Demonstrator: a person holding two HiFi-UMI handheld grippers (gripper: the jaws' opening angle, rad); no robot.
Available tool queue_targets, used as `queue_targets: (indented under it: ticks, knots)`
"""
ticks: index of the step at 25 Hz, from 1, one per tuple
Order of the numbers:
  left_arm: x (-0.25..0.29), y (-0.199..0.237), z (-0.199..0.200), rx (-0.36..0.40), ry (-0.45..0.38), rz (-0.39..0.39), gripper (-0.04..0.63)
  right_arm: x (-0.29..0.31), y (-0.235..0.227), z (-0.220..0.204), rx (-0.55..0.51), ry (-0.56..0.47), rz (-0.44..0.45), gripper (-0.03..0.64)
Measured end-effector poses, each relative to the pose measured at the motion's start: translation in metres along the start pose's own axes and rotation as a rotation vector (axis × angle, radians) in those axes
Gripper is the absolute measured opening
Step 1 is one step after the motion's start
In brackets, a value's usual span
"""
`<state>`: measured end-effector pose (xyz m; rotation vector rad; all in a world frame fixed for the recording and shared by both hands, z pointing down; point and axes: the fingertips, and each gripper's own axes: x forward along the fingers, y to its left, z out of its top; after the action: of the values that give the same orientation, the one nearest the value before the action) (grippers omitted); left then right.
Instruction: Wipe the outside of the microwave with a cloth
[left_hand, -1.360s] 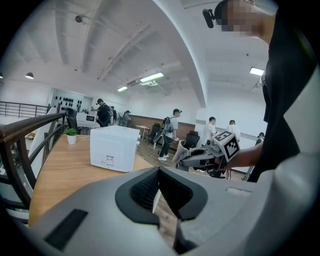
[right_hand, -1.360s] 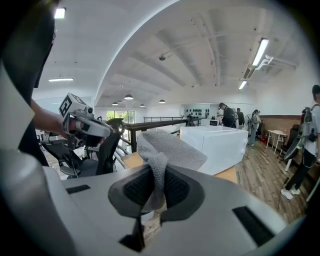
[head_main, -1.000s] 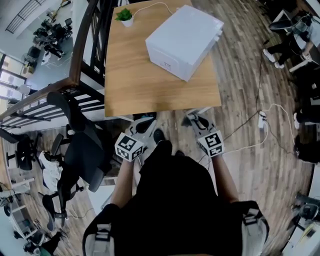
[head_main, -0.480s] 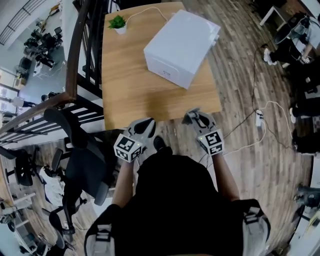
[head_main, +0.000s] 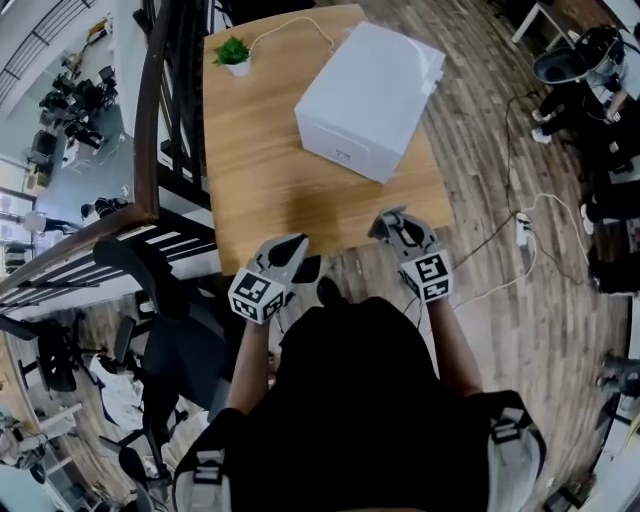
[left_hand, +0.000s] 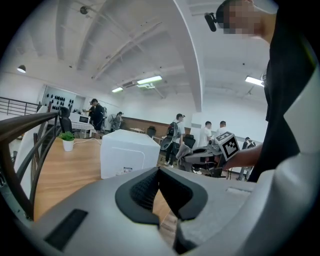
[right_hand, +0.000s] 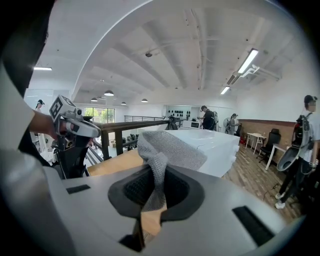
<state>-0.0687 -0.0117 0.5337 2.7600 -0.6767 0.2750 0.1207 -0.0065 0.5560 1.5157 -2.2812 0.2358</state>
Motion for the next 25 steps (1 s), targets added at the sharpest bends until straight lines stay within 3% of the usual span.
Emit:
queue_targets:
  ticks: [15,22,25]
  knots:
    - [-0.004,0.007,0.0,-0.01,-0.016,-0.023,-0.005,0.017,-0.026,0.004,0.039,-0.012,-0.086,0.028]
    - [-0.001,0.029,0.014,-0.05,-0.029,0.038,-0.005,0.042,-0.051,0.011,0.04,-0.031,-0.087,0.028]
    - [0.008,0.035,0.025,-0.03,-0.038,0.037,-0.005,0.052,-0.064,0.015,0.059,-0.037,-0.095,0.028]
